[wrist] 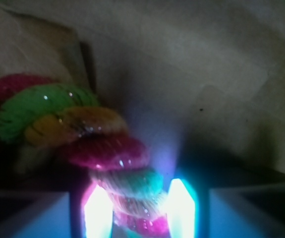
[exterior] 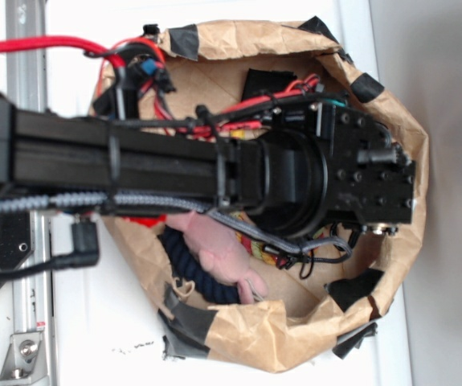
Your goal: Grab the multicolored rope.
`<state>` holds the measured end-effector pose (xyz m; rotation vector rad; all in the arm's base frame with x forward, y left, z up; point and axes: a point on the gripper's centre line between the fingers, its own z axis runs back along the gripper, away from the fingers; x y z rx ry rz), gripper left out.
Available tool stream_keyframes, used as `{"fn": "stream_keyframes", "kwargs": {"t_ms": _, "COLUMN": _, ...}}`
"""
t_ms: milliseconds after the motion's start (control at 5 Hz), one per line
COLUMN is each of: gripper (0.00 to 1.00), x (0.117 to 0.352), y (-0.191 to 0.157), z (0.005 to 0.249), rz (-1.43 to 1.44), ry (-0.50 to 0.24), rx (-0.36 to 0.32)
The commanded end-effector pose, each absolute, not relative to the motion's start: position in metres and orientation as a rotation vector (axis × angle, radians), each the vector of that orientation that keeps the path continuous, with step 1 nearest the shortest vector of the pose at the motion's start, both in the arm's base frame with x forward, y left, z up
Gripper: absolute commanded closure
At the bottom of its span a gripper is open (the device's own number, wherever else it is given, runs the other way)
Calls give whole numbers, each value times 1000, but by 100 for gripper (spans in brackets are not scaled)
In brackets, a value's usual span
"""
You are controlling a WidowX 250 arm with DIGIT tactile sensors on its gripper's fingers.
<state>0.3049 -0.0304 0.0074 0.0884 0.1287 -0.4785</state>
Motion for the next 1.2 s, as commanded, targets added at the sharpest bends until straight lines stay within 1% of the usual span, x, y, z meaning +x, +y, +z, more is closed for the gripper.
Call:
{"fn": "stream_keyframes", "kwargs": {"t_ms": 0, "gripper": 100, "x": 297, "y": -23, "z": 60, "rz": -264, "ry": 37, "rx": 96}}
{"fn": "stream_keyframes", "kwargs": {"t_ms": 200, "gripper": 100, "x": 286, "y": -3, "z": 108, "rz": -18, "ry": -53, "rx": -42}}
{"fn": "stream_keyframes", "kwargs": {"t_ms": 400, "gripper": 100, "x": 279, "y": 1, "z": 157, "rz": 82, "ry": -59, "rx": -89}}
{"fn": "stream_keyframes", "kwargs": {"t_ms": 600, "gripper": 100, "x": 277, "y": -13, "z": 207, "rz": 79, "ry": -58, "rx": -62}}
{"fn": "stream_keyframes", "kwargs": {"t_ms": 800, "gripper": 100, "x": 274, "y": -30, "z": 202, "rz": 56, "ry": -71, "rx": -39}}
{"fn": "stream_keyframes", "kwargs": {"t_ms": 1000, "gripper": 100, "x": 276, "y": -37, "z": 198, "rz": 107, "ry": -121, "rx": -19}}
